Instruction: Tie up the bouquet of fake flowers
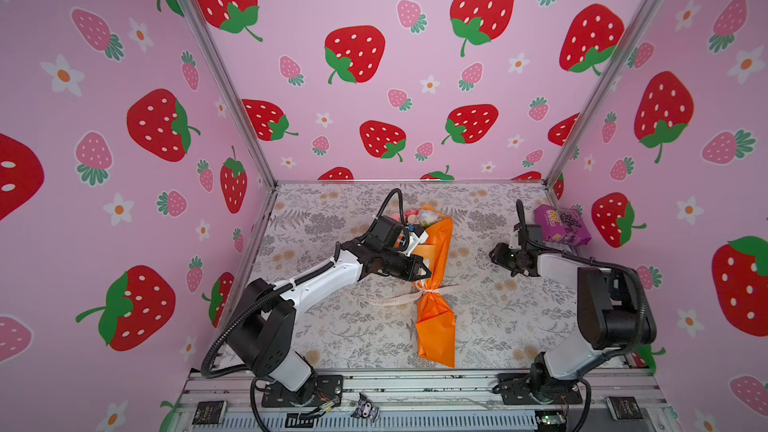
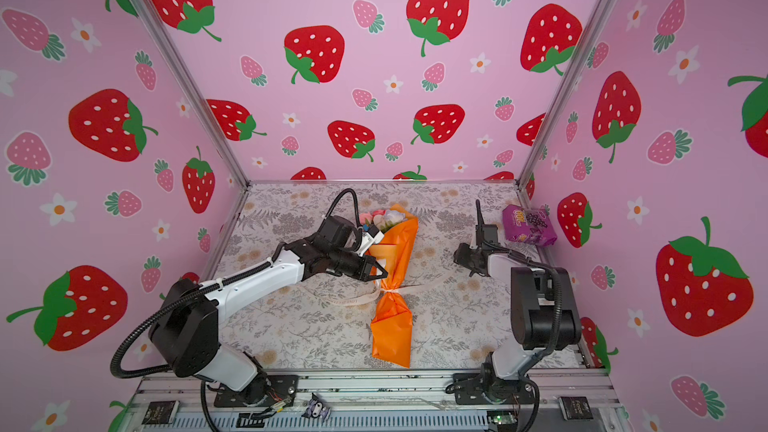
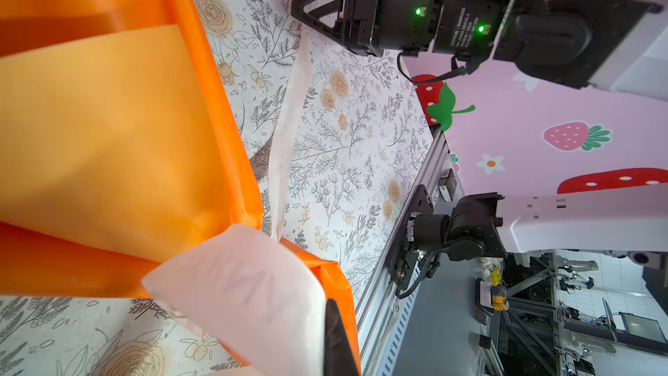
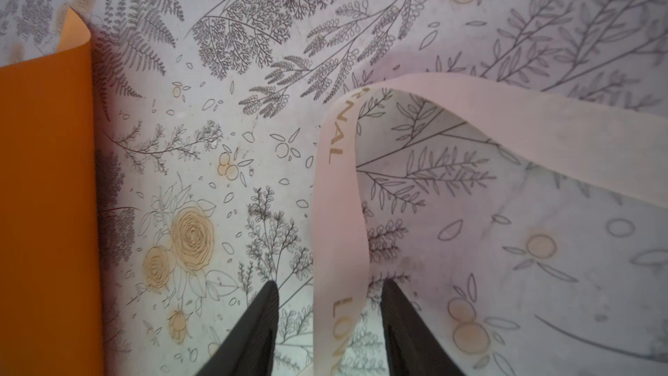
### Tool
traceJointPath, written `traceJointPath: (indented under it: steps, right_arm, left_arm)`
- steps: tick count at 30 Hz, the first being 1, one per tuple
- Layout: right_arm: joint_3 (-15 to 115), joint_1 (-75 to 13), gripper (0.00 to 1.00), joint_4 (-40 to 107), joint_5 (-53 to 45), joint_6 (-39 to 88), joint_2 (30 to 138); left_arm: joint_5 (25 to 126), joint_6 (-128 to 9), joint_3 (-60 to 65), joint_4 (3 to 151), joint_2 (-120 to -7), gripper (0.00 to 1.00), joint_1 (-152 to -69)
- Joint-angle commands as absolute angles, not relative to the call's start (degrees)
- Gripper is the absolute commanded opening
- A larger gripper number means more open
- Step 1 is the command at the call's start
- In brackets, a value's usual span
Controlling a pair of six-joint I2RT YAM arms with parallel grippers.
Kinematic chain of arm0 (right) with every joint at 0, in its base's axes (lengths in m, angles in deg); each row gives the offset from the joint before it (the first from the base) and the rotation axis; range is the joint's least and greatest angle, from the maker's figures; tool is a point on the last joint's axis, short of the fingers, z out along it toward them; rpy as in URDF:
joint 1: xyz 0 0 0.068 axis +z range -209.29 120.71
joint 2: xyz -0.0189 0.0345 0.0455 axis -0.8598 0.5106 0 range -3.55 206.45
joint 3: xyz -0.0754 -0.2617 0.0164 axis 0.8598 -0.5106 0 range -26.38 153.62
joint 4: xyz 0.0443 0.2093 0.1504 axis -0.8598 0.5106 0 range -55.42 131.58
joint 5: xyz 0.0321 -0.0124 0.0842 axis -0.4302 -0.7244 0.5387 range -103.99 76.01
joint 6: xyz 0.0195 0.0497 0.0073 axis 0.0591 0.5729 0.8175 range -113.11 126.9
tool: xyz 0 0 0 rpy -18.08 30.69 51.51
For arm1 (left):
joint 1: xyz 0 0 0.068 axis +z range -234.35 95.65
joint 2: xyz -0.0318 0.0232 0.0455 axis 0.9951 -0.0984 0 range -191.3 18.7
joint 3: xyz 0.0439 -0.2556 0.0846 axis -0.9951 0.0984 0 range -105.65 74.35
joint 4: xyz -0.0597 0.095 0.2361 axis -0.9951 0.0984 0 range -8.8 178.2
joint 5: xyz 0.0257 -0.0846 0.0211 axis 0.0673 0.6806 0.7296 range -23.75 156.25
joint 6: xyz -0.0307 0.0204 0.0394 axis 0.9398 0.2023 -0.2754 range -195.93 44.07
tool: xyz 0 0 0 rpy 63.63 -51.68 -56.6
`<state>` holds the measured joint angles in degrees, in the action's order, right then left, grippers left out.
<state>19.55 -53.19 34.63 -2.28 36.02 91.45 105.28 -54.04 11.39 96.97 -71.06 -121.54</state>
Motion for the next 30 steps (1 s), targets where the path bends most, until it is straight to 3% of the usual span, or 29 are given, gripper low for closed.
traceJointPath:
  steps: [1, 3, 9, 15, 19, 30]
  right_arm:
    - [22.3, -52.9, 0.46, 36.0, -3.7, 33.2, 94.2]
    - [24.0, -52.5, 0.42, 37.4, -4.7, 31.7, 96.4]
    - [25.9, -51.7, 0.03, 36.6, -5.0, 29.9, 95.3]
    - [26.2, -48.2, 0.0, 32.8, 2.1, 32.6, 81.2]
    - [28.0, -40.1, 0.0, 30.7, 6.7, 32.4, 75.4]
    - [40.7, -21.9, 0.04, 32.6, 17.3, 26.8, 82.8]
  left_arm:
    - [105.9, -52.2, 8.8, 97.8, -70.2, 0.02, -121.8]
    - [105.7, -51.9, 8.8, 97.4, -70.2, 0.02, -121.7]
    - [104.3, -51.5, 9.5, 96.7, -69.5, 0.02, -121.8]
    - [103.3, -49.7, 13.6, 90.0, -68.0, 0.03, -121.8]
    - [102.3, -46.5, 17.5, 82.9, -66.6, 0.03, -121.9]
    - [98.2, -42.7, 26.9, 73.6, -60.0, 0.04, -122.6]
